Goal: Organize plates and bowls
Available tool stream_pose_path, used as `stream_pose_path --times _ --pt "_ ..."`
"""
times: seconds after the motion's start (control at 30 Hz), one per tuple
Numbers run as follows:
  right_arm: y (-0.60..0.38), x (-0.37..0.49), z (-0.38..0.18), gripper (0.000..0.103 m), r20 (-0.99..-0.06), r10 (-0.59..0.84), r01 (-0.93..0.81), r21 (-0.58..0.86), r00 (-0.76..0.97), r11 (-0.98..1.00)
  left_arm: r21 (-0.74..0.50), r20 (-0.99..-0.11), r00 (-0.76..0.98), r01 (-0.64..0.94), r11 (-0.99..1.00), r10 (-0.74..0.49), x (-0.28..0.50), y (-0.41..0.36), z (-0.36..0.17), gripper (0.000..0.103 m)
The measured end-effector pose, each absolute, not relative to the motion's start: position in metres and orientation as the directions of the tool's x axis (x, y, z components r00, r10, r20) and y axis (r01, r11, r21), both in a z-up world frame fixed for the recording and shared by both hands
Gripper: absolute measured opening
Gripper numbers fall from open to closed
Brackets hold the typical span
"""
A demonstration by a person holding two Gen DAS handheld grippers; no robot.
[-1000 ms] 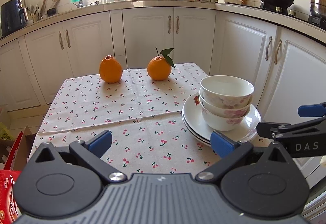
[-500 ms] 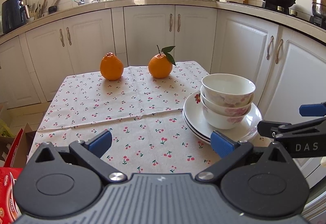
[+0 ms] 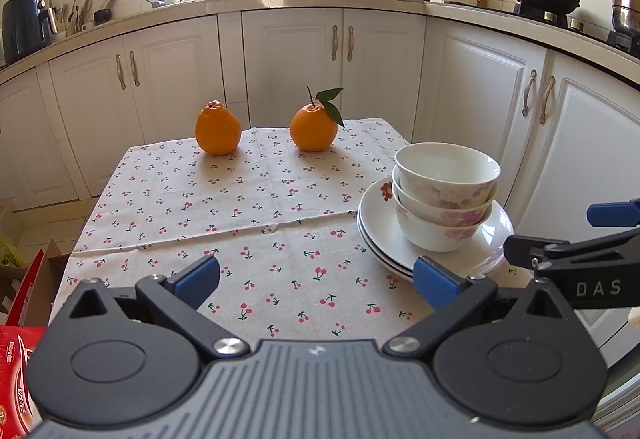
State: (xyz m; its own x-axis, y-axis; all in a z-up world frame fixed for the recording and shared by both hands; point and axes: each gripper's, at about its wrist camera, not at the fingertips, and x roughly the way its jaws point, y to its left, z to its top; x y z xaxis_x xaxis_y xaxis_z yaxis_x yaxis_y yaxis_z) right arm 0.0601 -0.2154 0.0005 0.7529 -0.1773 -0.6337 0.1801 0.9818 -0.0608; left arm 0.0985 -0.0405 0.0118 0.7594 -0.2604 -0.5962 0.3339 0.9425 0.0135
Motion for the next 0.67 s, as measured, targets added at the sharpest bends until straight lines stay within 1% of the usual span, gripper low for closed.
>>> stream_pose_path --times 0.67 --pt "-0.2158 0.0580 0.0022 0.103 -0.628 -0.186 0.184 -0.068 0.756 0.981 0.007 -0.595 0.756 0.345 0.938 -0.274 0.0979 -0.0402 0.0132 0.102"
